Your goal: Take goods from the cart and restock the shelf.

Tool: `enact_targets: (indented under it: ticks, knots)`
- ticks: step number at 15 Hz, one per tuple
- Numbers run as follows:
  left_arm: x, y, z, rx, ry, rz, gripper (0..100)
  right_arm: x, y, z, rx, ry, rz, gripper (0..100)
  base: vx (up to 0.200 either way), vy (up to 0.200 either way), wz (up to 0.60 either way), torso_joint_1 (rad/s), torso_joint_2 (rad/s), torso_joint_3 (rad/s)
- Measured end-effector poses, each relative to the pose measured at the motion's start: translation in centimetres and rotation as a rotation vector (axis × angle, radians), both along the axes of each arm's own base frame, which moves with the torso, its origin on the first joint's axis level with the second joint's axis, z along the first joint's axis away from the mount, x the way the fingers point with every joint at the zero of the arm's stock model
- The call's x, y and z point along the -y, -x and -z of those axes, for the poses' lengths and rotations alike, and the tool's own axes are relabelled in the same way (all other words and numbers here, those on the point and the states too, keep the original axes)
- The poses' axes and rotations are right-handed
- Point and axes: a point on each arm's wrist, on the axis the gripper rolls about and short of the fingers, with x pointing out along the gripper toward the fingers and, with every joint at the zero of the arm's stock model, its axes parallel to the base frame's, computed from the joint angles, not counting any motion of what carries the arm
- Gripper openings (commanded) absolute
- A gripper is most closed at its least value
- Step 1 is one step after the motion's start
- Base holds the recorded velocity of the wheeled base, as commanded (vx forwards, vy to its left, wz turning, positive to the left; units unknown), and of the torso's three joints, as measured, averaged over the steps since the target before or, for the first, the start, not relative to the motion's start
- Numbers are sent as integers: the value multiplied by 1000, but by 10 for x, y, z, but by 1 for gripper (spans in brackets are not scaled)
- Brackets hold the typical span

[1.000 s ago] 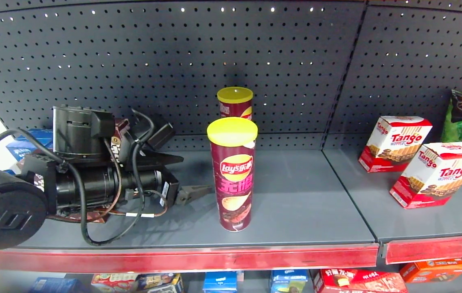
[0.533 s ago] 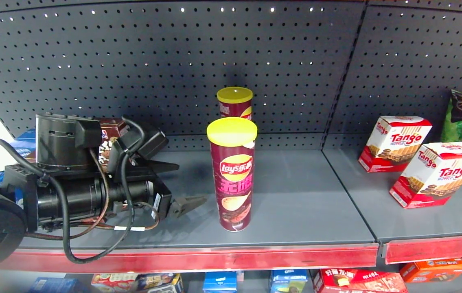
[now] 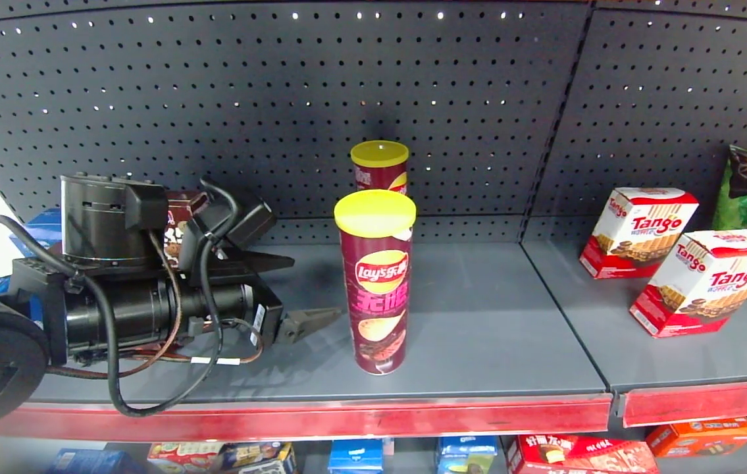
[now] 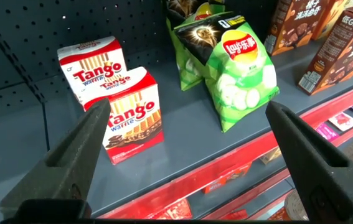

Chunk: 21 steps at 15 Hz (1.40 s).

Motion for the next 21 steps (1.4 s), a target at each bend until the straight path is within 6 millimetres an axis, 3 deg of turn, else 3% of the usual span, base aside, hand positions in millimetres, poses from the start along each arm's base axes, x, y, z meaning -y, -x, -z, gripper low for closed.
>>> enact_targets:
  ticks: [14, 18, 21]
  knots:
    - [13, -14, 0, 1, 5, 19, 100, 0, 1, 1, -1, 0, 0, 100, 0, 0, 0, 0, 0, 0]
    - [-7, -20, -4, 14, 11, -50, 100, 0, 1, 1, 0, 0, 0, 100, 0, 0, 0, 0, 0, 0]
    - [-29, -12, -20, 69, 28, -107, 100, 0, 0, 3, -6, 2, 0, 100, 0, 0, 0, 0, 0, 0]
